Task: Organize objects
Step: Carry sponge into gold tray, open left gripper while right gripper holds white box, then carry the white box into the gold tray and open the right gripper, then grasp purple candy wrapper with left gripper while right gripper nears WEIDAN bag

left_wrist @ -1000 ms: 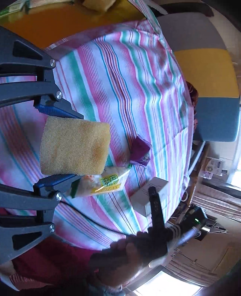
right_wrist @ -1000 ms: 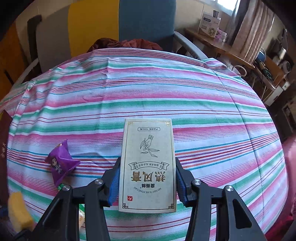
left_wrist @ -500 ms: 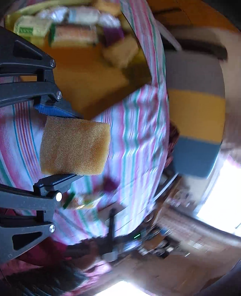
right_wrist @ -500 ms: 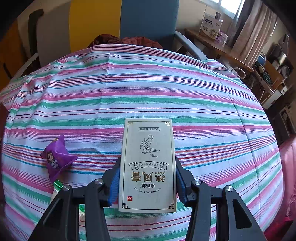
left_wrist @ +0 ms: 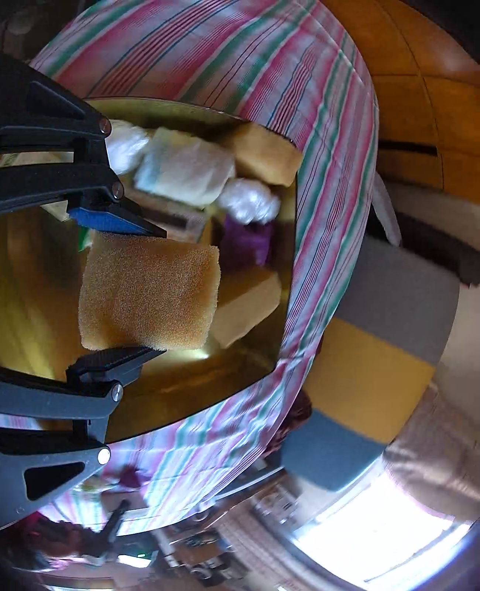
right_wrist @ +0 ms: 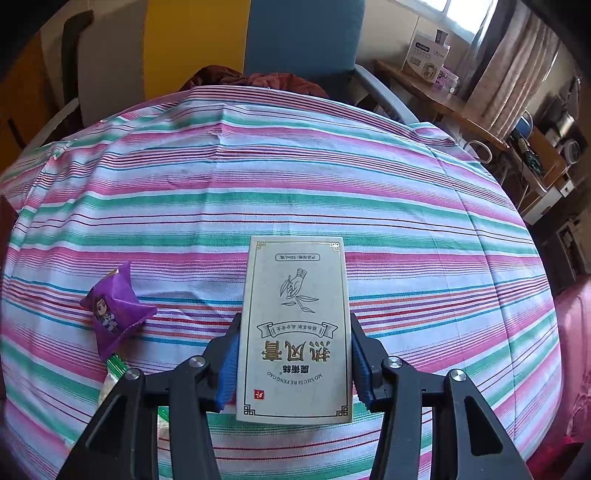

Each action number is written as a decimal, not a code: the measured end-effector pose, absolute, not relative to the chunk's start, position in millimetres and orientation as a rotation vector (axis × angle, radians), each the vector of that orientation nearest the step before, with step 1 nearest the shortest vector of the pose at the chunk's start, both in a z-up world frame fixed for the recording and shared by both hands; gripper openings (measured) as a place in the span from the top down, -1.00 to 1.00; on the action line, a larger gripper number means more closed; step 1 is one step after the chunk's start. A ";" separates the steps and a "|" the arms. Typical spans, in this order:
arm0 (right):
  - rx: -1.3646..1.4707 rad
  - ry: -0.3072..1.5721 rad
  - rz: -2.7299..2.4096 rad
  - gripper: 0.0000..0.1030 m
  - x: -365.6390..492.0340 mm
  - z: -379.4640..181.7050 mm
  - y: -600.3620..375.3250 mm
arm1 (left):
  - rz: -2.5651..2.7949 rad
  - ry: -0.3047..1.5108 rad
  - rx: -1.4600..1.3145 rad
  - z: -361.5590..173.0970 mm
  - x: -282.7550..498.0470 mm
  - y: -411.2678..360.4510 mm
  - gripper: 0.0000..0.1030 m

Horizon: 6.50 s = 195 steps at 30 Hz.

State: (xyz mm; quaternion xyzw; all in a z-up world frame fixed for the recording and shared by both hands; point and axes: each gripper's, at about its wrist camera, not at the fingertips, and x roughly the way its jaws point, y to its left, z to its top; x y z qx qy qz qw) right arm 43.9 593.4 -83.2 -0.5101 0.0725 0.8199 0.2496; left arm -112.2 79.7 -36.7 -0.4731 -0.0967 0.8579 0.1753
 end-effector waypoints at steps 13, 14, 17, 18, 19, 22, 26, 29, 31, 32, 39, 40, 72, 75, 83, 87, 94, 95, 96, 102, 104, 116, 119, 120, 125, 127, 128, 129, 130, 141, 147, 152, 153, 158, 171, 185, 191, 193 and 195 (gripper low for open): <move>-1.391 0.187 2.235 0.00 43.2 -83.2 594.2 | 2.444 -0.397 -1.530 -86.3 -187.5 78.1 -0.06; -1.391 0.187 2.235 0.00 43.1 -83.2 594.2 | 2.445 -0.383 -1.527 -87.3 -188.8 79.0 -0.08; -1.390 0.187 2.236 0.00 43.1 -83.1 595.2 | 2.444 -0.324 -1.533 -86.7 -193.9 86.1 -0.13; -1.391 0.187 2.235 0.00 43.1 -83.2 594.8 | 2.439 -0.298 -1.534 -86.4 -194.1 88.4 -0.14; -1.391 0.187 2.235 0.00 43.1 -83.2 594.7 | 2.440 -0.286 -1.533 -86.0 -194.9 89.8 -0.17; -1.391 0.188 2.235 0.00 43.1 -83.3 595.1 | 2.441 -0.295 -1.524 -84.1 -192.8 89.3 -0.25; -1.391 0.186 2.235 0.00 42.7 -83.2 595.1 | 2.453 -0.271 -1.490 -79.1 -183.5 87.9 -0.34; -1.391 0.185 2.235 0.00 42.3 -83.0 595.7 | 2.472 -0.242 -1.474 -74.8 -177.4 87.9 -0.34; -1.390 0.185 2.235 0.00 42.0 -82.9 596.2 | 2.500 -0.229 -1.436 -66.6 -165.2 85.0 -0.34; -1.390 0.181 2.235 0.00 42.0 -82.9 596.3 | 2.508 -0.221 -1.421 -63.7 -161.1 85.0 -0.34; -1.387 0.156 2.227 0.00 39.9 -82.7 595.1 | 2.616 0.000 -1.238 -31.4 -96.2 89.6 -0.34; -1.388 0.151 2.227 0.00 39.4 -82.7 595.2 | 2.629 0.039 -1.209 -27.2 -84.5 91.0 -0.34; -1.380 0.122 2.206 0.00 39.3 -83.7 591.6 | 2.572 0.083 -1.162 -25.7 -22.7 96.8 -0.26; -1.378 0.128 2.189 0.00 39.6 -81.9 591.1 | 2.573 0.077 -1.170 -27.5 -22.7 94.1 -0.26; -1.278 0.206 2.260 0.00 42.9 -46.9 568.4 | 2.588 0.089 -1.184 -30.5 -22.9 85.0 -0.26; -1.277 0.214 2.377 0.00 27.3 -25.3 526.4 | 2.588 0.087 -1.181 -32.2 -22.5 81.1 -0.26; -1.321 0.206 2.640 0.00 -23.4 9.3 421.2 | 2.607 0.046 -1.186 -32.0 -24.6 64.0 -0.19; -1.334 0.201 2.681 0.00 -32.7 13.8 403.5 | 2.611 0.035 -1.190 -32.4 -25.0 60.0 -0.19; -1.342 0.194 2.711 0.00 -39.4 16.6 388.1 | 2.613 0.028 -1.194 -33.0 -25.7 57.1 -0.19; -1.411 0.097 2.828 0.00 -88.3 21.3 302.2 | 2.623 -0.027 -1.227 -39.3 -28.1 38.7 -0.19; -1.447 0.085 2.831 0.00 -106.2 15.3 282.2 | 2.624 -0.047 -1.235 -41.0 -29.0 33.6 -0.19; -1.551 -0.080 2.692 -0.02 -182.6 -31.5 249.0 | 2.600 -0.114 -1.301 -52.6 -38.4 21.8 -0.19; -1.541 -0.076 2.708 -0.12 -182.4 -34.2 250.7 | 2.601 -0.116 -1.299 -53.0 -38.7 21.3 -0.19; -1.531 -0.074 2.713 -0.12 -180.1 -33.8 252.4 | 2.603 -0.117 -1.297 -52.8 -38.8 21.2 -0.19; -1.483 -0.047 2.748 -0.16 -160.8 -26.5 258.8 | 2.610 -0.108 -1.293 -52.5 -38.6 21.9 -0.19; -1.451 -0.035 2.769 -0.28 -150.0 -21.1 261.0 | 2.612 -0.099 -1.285 -50.8 -36.6 23.2 -0.19; -1.437 -0.027 2.777 -0.32 -143.7 -18.4 262.0 | 2.611 -0.091 -1.281 -49.7 -35.5 24.4 -0.19; -1.424 -0.020 2.789 -0.36 -136.8 -15.7 262.8 | 2.611 -0.084 -1.278 -49.1 -34.5 25.8 -0.19; -1.411 -0.015 2.801 -0.38 -129.1 -13.1 263.8 | 2.610 -0.077 -1.275 -48.4 -33.2 27.2 -0.19; -1.368 0.024 2.839 -0.55 -49.4 -10.2 288.9 | 2.607 0.000 -1.217 -34.9 -17.6 41.3 -0.19; -1.374 0.066 2.780 -0.57 -14.2 -19.2 325.2 | 2.591 0.046 -1.182 -28.4 -8.9 53.6 -0.19; -1.379 0.106 2.698 -0.57 7.1 -28.0 360.8 | 2.565 0.081 -1.167 -26.2 -4.7 65.8 -0.19; -1.379 0.119 2.678 -0.57 11.8 -29.5 370.4 | 2.560 0.088 -1.167 -25.9 -4.3 68.4 -0.19; -1.342 0.167 2.596 -0.60 30.8 -28.3 414.2 | 2.529 0.136 -1.150 -23.3 -2.2 86.5 -0.19; -1.154 0.451 2.280 -0.67 71.7 -35.4 547.6 | 2.420 0.282 -1.082 -12.8 4.2 155.1 -0.19; -1.092 0.656 2.194 -0.68 87.9 -40.2 576.2 | 2.189 0.308 -1.082 -12.5 7.1 249.8 -0.16; -1.070 0.738 2.164 -0.69 95.2 -42.0 586.2 | 2.077 0.303 -1.123 -19.2 3.0 293.7 -0.16; -1.065 0.762 2.162 -0.69 96.3 -42.1 588.4 | 2.044 0.326 -1.129 -23.3 1.5 311.0 -0.16; -1.055 0.774 2.164 -0.69 97.2 -41.1 588.8 | 1.992 0.361 -1.128 -28.2 0.2 332.2 -0.16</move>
